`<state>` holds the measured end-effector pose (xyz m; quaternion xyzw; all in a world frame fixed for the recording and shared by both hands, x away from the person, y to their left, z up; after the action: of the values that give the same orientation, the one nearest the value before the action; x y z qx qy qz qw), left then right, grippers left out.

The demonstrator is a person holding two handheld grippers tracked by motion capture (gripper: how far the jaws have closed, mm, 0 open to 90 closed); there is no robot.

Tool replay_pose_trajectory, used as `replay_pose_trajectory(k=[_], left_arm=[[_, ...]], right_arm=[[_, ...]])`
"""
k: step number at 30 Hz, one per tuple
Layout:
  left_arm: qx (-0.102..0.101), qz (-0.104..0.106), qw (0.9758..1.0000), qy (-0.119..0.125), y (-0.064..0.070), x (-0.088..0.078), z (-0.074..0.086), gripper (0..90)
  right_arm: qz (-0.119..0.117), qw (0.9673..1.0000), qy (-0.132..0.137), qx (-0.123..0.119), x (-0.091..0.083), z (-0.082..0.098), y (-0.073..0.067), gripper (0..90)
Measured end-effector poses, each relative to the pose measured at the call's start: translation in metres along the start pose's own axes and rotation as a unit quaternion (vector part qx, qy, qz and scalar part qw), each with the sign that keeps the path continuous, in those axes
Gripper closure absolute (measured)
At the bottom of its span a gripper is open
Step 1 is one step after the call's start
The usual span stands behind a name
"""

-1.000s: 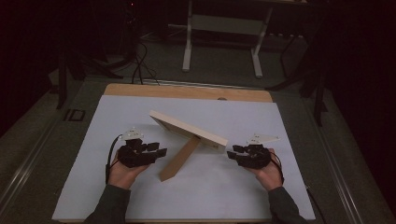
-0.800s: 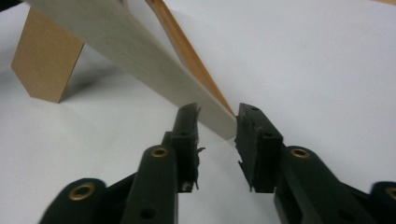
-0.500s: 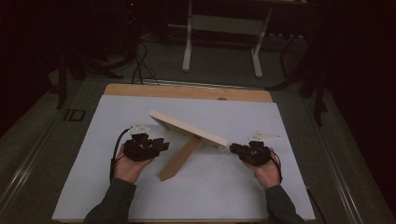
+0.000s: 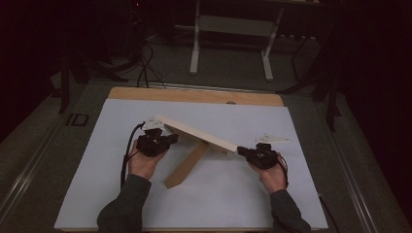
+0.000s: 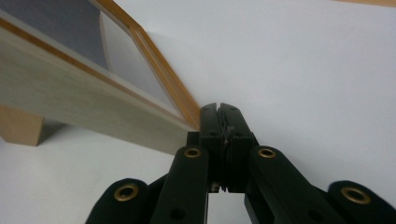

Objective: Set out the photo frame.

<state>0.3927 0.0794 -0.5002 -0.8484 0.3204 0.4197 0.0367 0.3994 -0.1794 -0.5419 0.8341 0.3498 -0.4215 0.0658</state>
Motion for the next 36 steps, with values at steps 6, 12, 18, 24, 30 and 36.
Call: replay_pose_trajectory(k=[6,12,18,24,30,36], left_arm=[[-0.002,-0.002,1.0,-0.001,0.001,0.004,-0.004,90.0],[-0.005,-0.006,1.0,-0.004,0.0,0.005,-0.006,90.0],[-0.006,-0.005,1.0,-0.006,0.001,0.007,-0.008,90.0],[-0.004,-0.005,0.9999,-0.01,0.002,0.01,-0.009,90.0],[-0.004,-0.006,0.9999,-0.013,0.003,0.011,-0.01,90.0],[-0.002,-0.009,0.9998,-0.017,0.003,0.011,-0.011,90.0]], right_arm=[[-0.004,1.0,-0.001,0.001,0.003,-0.004,-0.002,89.1],[-0.008,1.0,-0.003,0.003,0.008,-0.004,-0.002,89.1],[-0.011,0.9999,-0.004,0.003,0.011,-0.005,-0.003,89.4],[-0.015,0.9999,-0.005,0.006,0.012,-0.006,-0.003,89.5],[-0.019,0.9998,-0.004,0.006,0.013,-0.007,-0.002,89.5],[-0.022,0.9997,-0.004,0.01,0.013,-0.008,-0.003,89.6]])
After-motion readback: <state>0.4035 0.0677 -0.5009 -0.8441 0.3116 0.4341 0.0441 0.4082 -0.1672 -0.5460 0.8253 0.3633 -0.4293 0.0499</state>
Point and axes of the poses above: each handheld gripper's, and its own axes: x roughly forward along the jaws, z roughly out of its underside, y roughly to its right, the point moved 9 cm from there along x, roughly forward along the jaws, and after that the axes turned 15 degrees about -y, right-handed, at the moved point
